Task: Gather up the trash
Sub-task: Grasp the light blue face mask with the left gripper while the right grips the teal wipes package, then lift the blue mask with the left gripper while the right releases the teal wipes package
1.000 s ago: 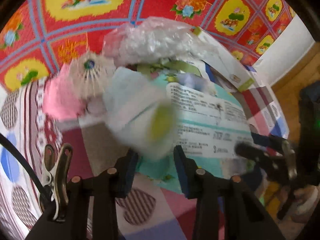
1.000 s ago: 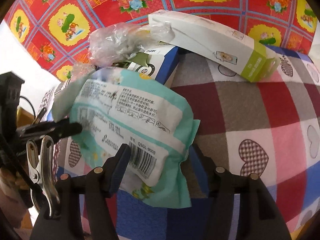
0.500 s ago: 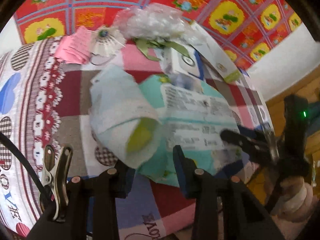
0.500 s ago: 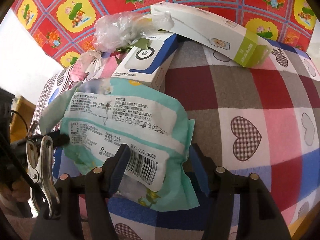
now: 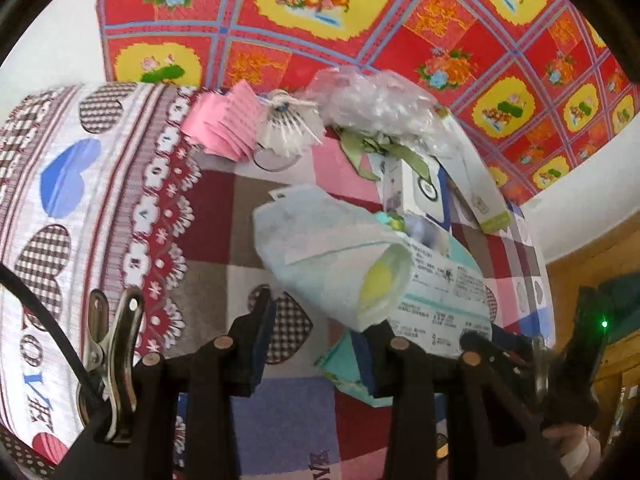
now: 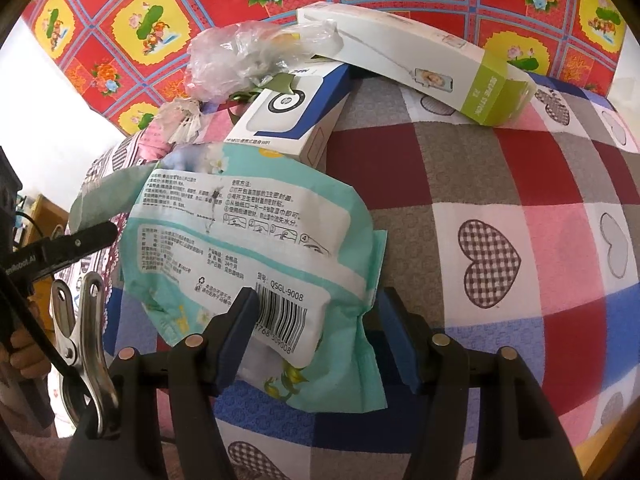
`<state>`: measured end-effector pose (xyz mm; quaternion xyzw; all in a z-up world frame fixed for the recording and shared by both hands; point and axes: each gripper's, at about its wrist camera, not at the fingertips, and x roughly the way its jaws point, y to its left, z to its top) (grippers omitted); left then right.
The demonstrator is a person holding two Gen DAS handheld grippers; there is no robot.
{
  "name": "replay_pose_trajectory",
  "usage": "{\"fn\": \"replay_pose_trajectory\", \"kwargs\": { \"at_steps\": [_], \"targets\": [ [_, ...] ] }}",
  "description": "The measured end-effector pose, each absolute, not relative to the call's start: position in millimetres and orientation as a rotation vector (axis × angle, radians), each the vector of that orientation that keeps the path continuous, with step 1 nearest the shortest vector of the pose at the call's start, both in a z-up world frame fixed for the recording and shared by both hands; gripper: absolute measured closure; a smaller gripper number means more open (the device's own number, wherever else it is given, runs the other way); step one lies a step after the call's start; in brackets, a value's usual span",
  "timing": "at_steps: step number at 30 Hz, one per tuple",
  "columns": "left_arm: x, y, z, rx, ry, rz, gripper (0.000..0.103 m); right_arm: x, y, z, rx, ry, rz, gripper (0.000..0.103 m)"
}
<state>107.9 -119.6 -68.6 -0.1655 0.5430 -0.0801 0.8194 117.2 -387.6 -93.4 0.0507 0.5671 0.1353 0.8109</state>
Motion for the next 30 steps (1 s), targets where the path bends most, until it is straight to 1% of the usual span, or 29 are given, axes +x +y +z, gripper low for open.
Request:
{"fn": "replay_pose_trajectory", "kwargs": {
  "at_steps": [3, 7, 9, 13, 17, 23, 24, 26, 28, 29, 30],
  "targets": [
    [105, -124, -69, -0.346, 1.165, -0.185, 0.065, 118, -385, -79, 0.042, 1.166, 0.285, 0.040],
    [97, -115, -63, -0.366, 1.162, -0.180, 0.063, 123, -386, -71, 0.022, 1.156, 0.278, 0.040],
    [91, -109, -60, -0.379, 1.163, -0.175, 0.059, 124, -389, -66, 0.046, 1.144, 0.277, 0.040],
    [82, -99, -51, -0.399, 1.150, -0.163, 0.054, 128, -381, -52, 0.064, 1.120, 0.324, 0.040],
    [80, -90, -46, -0.446, 1.135, -0.153, 0.054, 134, -361, -46, 0.065, 1.115, 0.393, 0.040],
    [79, -83, -34, -0.497, 1.101, -0.159, 0.053, 137, -356, -56, 0.082, 1.145, 0.400, 0.040],
    [81, -82, -32, -0.504, 1.093, -0.159, 0.050, 137, -358, -58, 0.086, 1.152, 0.397, 0.040],
    [87, -84, -31, -0.493, 1.091, -0.142, 0.047, 137, -359, -60, 0.097, 1.159, 0.390, 0.040],
    [97, -94, -33, -0.463, 1.113, -0.141, 0.045, 136, -359, -62, 0.104, 1.162, 0.389, 0.040],
    [102, -99, -35, -0.446, 1.126, -0.151, 0.041, 134, -358, -63, 0.102, 1.164, 0.389, 0.040],
    [107, -105, -37, -0.427, 1.136, -0.162, 0.040, 133, -358, -64, 0.098, 1.163, 0.388, 0.040]
  ]
}}
